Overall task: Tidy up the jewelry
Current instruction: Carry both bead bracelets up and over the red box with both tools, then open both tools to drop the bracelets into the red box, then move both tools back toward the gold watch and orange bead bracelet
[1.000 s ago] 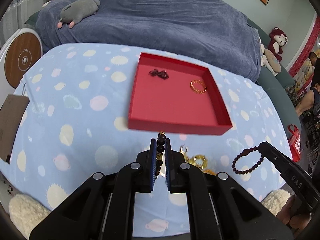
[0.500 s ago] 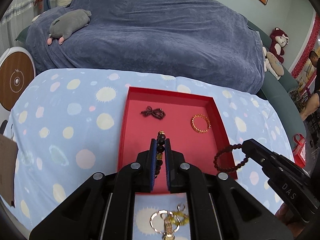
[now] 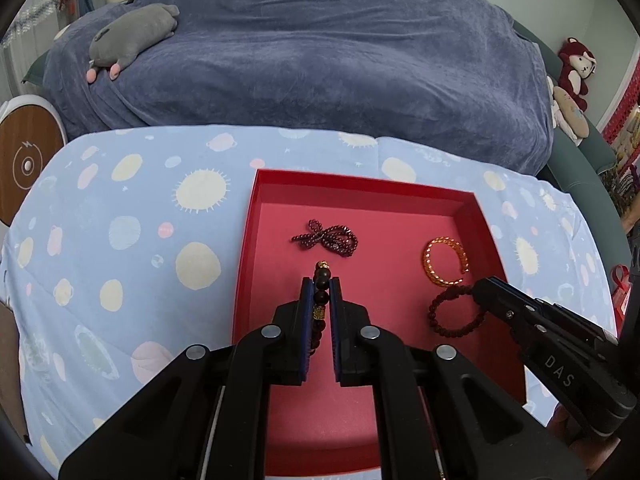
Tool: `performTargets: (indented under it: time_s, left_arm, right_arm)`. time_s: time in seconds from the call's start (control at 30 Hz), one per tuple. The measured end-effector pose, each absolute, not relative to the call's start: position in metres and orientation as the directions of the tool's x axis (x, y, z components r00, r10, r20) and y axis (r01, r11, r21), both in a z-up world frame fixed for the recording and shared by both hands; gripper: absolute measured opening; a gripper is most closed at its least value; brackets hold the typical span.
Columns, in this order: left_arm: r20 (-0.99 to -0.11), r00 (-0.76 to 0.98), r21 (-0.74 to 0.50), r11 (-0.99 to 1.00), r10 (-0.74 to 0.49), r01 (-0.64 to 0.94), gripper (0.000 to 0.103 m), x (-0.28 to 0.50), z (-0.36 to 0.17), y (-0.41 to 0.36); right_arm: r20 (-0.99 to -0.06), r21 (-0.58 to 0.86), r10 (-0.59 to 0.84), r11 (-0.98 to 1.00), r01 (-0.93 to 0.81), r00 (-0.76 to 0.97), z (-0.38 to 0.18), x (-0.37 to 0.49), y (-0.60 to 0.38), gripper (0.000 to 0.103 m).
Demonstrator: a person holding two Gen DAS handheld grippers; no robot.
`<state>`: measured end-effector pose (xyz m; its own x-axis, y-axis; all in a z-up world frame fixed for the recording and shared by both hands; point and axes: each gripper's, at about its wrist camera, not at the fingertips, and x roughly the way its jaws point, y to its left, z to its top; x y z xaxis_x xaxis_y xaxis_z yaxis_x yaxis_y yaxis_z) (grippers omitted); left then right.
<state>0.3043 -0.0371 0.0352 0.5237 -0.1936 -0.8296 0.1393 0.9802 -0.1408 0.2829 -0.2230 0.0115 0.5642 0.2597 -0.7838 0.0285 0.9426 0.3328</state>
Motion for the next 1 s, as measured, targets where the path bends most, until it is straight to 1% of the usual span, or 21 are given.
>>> performTargets:
  time_s: [0.07,0.1,0.13,0.17,0.2,0.27,0.33,0.43,0.5,0.57,0.67,0.77,1.0]
  left_arm:
    - [-0.830,0.524,-0.140,0.982,-0.188,0.130,0.009,0.305,0.032,-0.035]
    - [-0.827,0.531,-0.142,0.982,-0.186,0.124,0.016,0.304,0.031,-0.034]
    - [-0.826,0.534,-0.141,0.983,-0.181,0.116,0.023,0.304,0.031,-0.033]
    - [-0.824,0.541,-0.138,0.985,-0.171,0.101,0.041,0.302,0.032,-0.030]
    - [-0.818,0.551,-0.140,0.986,-0.165,0.087,0.049,0.300,0.033,-0.028]
    - [-0.810,0.562,-0.153,0.985,-0.169,0.077,0.050,0.294,0.037,-0.025]
    - [-0.810,0.561,-0.153,0.985,-0.169,0.076,0.050,0.289,0.038,-0.023]
    - [-0.812,0.562,-0.145,0.987,-0.157,0.067,0.050,0.275,0.040,-0.018]
    - [-0.815,0.557,-0.156,0.986,-0.161,0.056,0.053,0.265,0.041,-0.014]
    - [-0.815,0.558,-0.157,0.986,-0.157,0.049,0.054,0.253,0.043,-0.011]
    - [-0.818,0.552,-0.154,0.987,-0.159,0.055,0.055,0.237,0.044,-0.010]
    - [-0.815,0.557,-0.157,0.986,-0.159,0.052,0.060,0.218,0.046,-0.006]
    - [-0.823,0.546,-0.159,0.986,-0.158,0.045,0.061,0.179,0.044,0.003]
  right_arm:
    - [-0.790,0.292,0.221,0.956,0.034,0.572,0.010,0.281,-0.225,0.016]
    - [-0.791,0.270,0.203,0.962,0.031,0.577,0.011,0.279,-0.225,0.017]
    - [-0.790,0.258,0.193,0.966,0.030,0.582,0.012,0.277,-0.226,0.020]
    - [-0.787,0.250,0.185,0.968,0.030,0.589,0.014,0.273,-0.227,0.024]
    - [-0.783,0.251,0.183,0.967,0.032,0.595,0.015,0.270,-0.229,0.025]
    - [-0.775,0.262,0.186,0.964,0.039,0.604,0.018,0.261,-0.232,0.032]
    - [-0.768,0.269,0.185,0.962,0.046,0.613,0.021,0.251,-0.235,0.036]
    - [-0.761,0.288,0.193,0.956,0.057,0.619,0.026,0.235,-0.237,0.038]
    - [-0.760,0.299,0.193,0.952,0.069,0.621,0.029,0.222,-0.238,0.040]
    - [-0.756,0.304,0.191,0.950,0.078,0.626,0.032,0.209,-0.237,0.047]
    - [-0.755,0.305,0.188,0.949,0.083,0.628,0.035,0.191,-0.232,0.049]
    - [-0.758,0.291,0.177,0.953,0.082,0.627,0.037,0.172,-0.229,0.051]
    - [-0.766,0.273,0.158,0.958,0.093,0.624,0.036,0.130,-0.229,0.051]
